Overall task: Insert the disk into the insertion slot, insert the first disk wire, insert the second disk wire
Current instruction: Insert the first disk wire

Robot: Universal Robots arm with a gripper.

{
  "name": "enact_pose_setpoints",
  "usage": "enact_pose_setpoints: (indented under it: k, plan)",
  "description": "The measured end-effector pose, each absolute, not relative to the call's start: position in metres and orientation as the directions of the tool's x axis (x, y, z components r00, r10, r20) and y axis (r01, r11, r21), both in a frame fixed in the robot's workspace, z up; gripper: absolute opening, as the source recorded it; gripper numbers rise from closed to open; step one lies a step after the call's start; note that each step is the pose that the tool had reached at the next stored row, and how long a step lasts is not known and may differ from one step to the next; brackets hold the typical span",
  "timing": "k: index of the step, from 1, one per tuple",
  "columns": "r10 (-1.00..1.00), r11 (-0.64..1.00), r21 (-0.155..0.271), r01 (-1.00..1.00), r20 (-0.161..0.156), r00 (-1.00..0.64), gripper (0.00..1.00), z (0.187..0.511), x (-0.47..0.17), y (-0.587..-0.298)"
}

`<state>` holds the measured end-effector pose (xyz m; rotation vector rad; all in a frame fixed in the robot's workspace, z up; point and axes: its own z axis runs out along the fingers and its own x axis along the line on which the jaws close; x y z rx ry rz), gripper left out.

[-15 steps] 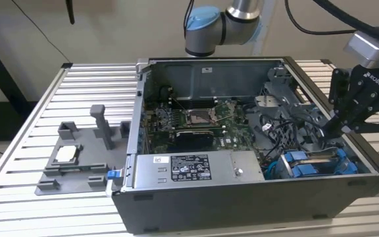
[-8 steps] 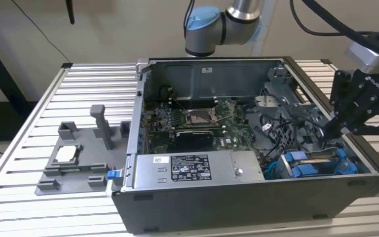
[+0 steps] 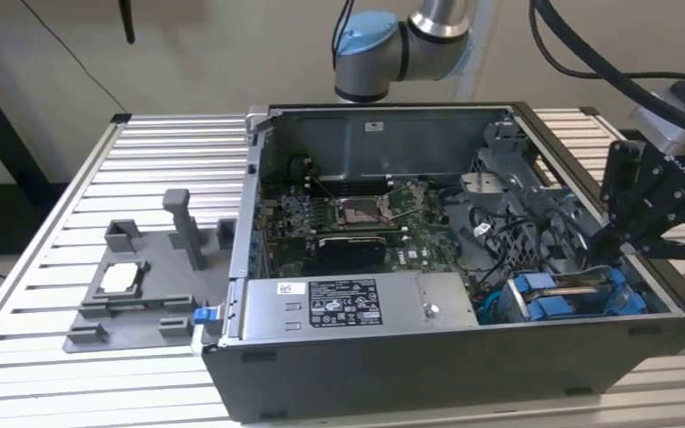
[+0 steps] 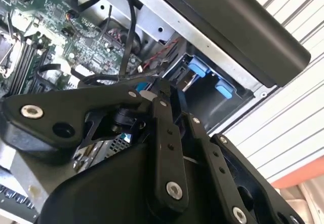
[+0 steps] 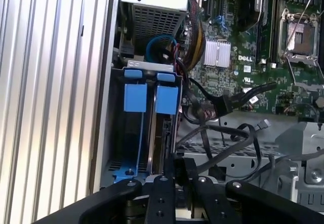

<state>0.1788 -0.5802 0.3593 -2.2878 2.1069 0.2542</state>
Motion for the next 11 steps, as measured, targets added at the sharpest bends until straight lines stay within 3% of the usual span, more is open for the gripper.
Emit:
enact_pose_setpoints:
  k: [11]
  plan:
    - [-0.988, -0.088, 0.091, -0.992, -0.133, 0.075, 0.19, 0.3491, 0.1788, -0.5809]
